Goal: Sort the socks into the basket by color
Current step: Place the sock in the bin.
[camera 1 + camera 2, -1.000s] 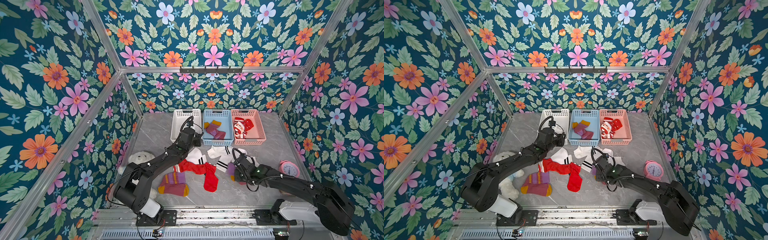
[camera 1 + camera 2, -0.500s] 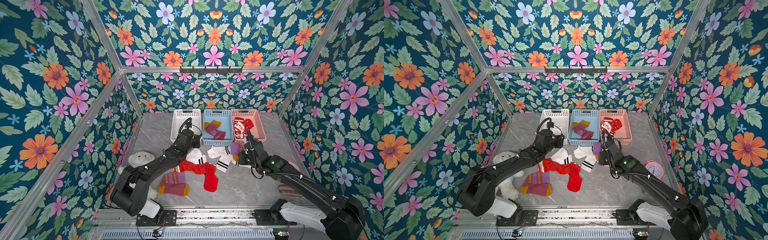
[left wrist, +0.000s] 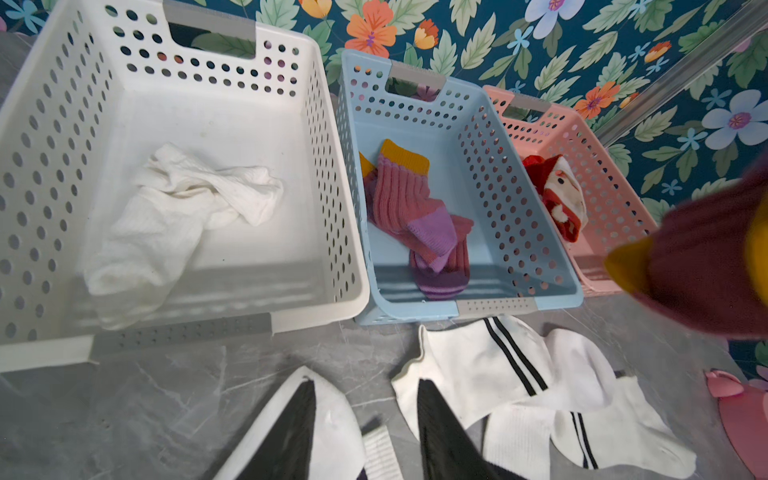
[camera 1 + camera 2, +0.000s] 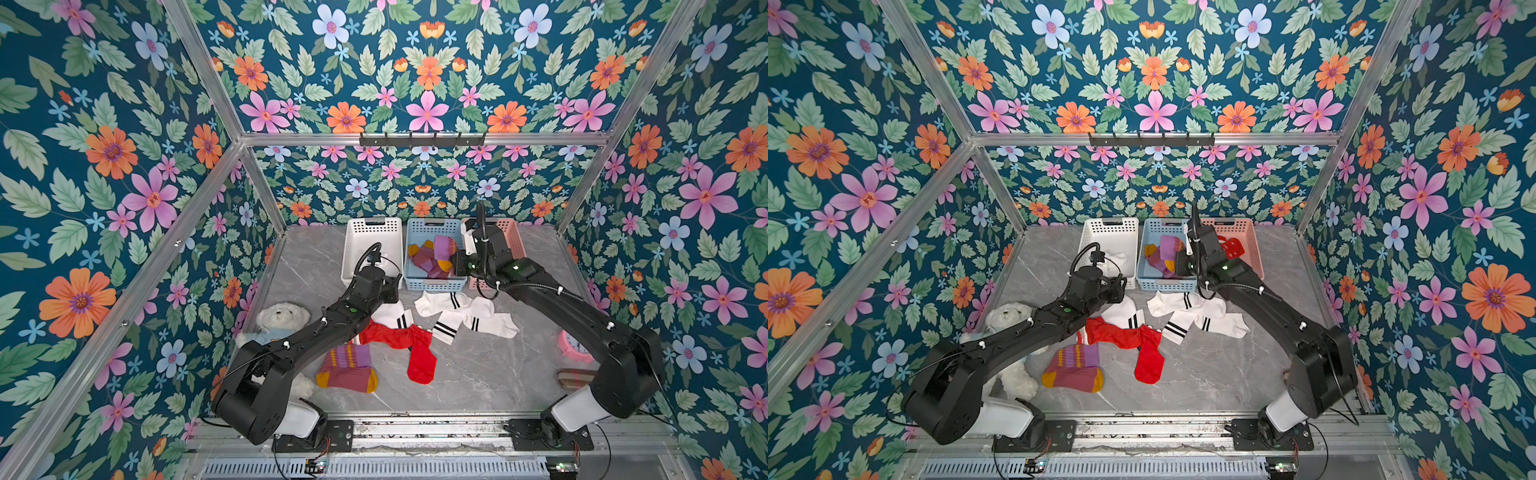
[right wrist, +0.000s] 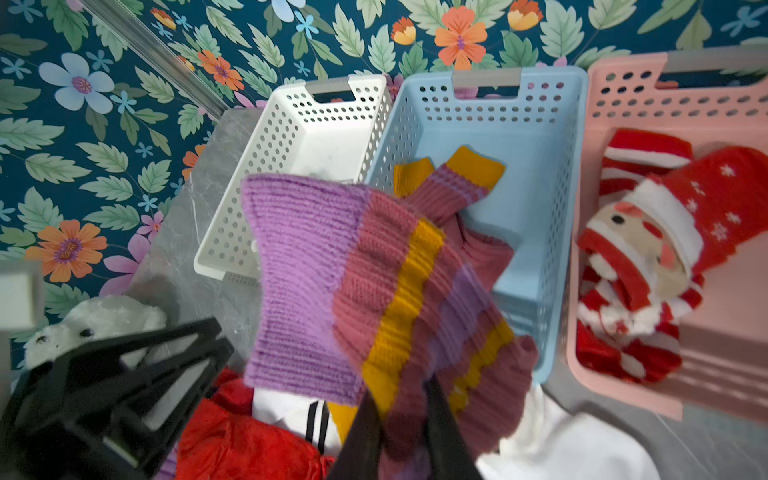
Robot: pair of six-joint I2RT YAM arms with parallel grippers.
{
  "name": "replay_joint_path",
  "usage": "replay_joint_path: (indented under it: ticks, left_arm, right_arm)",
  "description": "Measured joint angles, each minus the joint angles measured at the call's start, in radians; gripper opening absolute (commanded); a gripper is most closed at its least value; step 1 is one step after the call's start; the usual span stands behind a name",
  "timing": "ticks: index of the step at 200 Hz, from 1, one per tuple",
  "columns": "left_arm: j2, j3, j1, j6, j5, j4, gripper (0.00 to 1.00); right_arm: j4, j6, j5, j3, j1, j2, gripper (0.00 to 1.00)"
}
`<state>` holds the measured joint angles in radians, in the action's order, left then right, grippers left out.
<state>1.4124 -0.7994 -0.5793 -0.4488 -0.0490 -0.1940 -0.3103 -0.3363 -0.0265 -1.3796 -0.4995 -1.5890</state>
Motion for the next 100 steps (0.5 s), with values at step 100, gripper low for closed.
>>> replay_joint_path:
  ticks: [100]
  left_arm:
    - [-0.058, 0.051, -0.005, -0.006, -0.034, 0.012, 0.44]
  right_arm:
    - [-0.077, 0.052, -0.058, -0.385, 0.061, -0.386, 0.19]
